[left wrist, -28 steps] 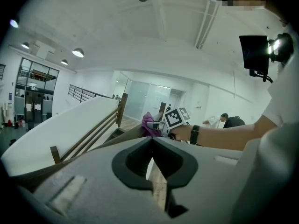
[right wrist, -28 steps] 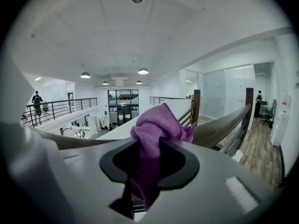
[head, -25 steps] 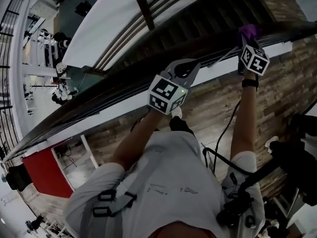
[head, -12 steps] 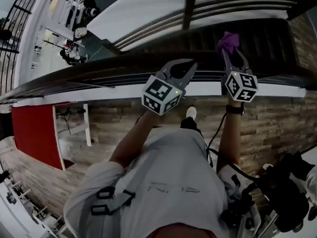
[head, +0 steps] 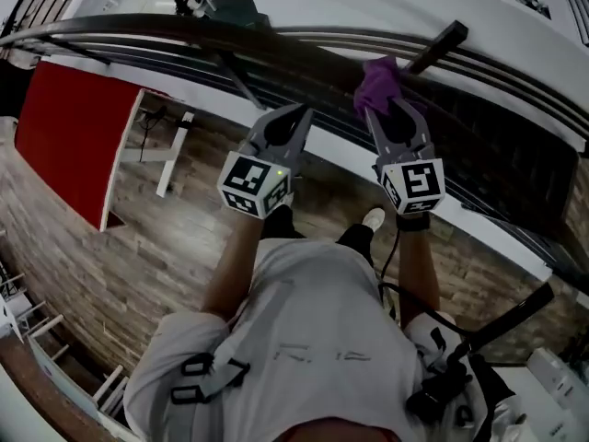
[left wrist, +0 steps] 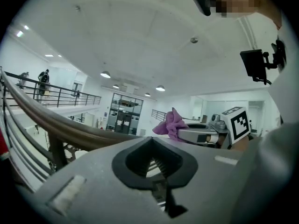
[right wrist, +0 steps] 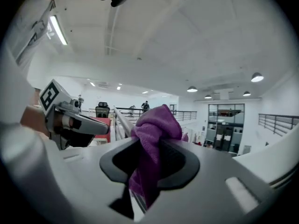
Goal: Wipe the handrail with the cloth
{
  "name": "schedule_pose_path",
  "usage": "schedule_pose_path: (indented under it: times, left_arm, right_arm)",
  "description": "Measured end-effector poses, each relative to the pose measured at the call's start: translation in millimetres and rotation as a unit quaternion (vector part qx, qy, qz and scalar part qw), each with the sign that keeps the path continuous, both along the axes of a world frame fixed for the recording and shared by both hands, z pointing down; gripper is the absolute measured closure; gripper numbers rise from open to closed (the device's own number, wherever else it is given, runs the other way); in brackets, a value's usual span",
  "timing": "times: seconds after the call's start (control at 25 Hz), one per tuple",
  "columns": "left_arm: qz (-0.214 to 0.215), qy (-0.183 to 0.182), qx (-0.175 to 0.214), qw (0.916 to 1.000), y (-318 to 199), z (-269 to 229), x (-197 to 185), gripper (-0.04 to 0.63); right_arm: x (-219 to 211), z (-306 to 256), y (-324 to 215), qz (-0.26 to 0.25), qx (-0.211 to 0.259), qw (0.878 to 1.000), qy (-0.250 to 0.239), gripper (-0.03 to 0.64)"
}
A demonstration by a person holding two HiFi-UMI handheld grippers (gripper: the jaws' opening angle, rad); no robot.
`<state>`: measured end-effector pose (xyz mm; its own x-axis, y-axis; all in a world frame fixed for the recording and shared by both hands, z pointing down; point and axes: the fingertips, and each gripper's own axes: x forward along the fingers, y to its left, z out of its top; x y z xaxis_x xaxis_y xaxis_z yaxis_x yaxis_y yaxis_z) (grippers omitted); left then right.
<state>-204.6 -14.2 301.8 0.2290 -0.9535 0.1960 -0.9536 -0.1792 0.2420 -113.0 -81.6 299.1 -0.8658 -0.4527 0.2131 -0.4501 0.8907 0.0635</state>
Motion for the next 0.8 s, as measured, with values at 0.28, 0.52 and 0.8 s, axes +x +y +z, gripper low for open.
schedule_pose_path:
  times: [0.28, 0.52, 0.8]
  left_arm:
    - [-0.079, 0.004, -0.014, 0.9968, 68.9, 25.6, -137.1, 0.594]
    - [-0.125, 0.02, -0.012, 0.9919, 97.8, 36.2, -203.0, 0.594]
    - [-0.151, 0.027, -0.019, 0.988, 116.9, 46.3, -240.2, 0.594]
  right_arm:
    - [-166.5, 61.2, 75.2, -0.087, -0.043, 0.995, 0.02, 0.506]
    - [-282.7, 94.0, 103.4, -0.141, -0.043, 0.988, 0.051, 0.505]
    - [-339.9, 94.2, 74.3, -0.097, -0.045, 0.993, 0.042, 0.505]
